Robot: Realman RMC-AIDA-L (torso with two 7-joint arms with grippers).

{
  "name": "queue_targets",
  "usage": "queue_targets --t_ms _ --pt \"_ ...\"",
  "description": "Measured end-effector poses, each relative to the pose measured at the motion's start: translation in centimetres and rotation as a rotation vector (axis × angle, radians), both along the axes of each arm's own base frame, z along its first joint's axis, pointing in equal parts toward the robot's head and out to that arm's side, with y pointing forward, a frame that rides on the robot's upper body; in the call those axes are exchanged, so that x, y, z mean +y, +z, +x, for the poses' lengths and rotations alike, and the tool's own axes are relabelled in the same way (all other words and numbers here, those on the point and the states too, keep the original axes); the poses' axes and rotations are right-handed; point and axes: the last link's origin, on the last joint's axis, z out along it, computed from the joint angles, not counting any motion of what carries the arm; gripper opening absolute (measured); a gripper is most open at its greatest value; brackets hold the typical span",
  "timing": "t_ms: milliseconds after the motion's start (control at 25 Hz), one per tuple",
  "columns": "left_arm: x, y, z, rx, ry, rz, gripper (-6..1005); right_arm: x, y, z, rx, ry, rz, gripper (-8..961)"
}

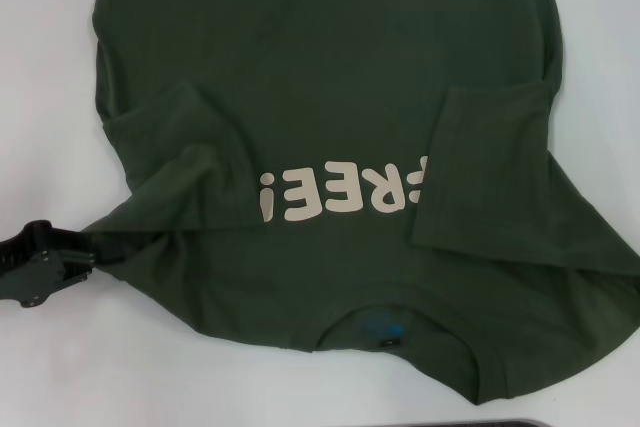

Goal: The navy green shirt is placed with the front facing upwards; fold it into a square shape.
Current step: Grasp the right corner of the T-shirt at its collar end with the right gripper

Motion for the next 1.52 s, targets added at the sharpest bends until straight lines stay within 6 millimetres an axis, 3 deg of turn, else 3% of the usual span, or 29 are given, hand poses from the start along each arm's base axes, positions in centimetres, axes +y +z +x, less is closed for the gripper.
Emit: queue_targets --t_ms 1520 --pt "0.2 0.0 0.0 0.003 -0.003 0.004 83 0.1 -1.4 0.5 0.002 0.007 -0.004 821"
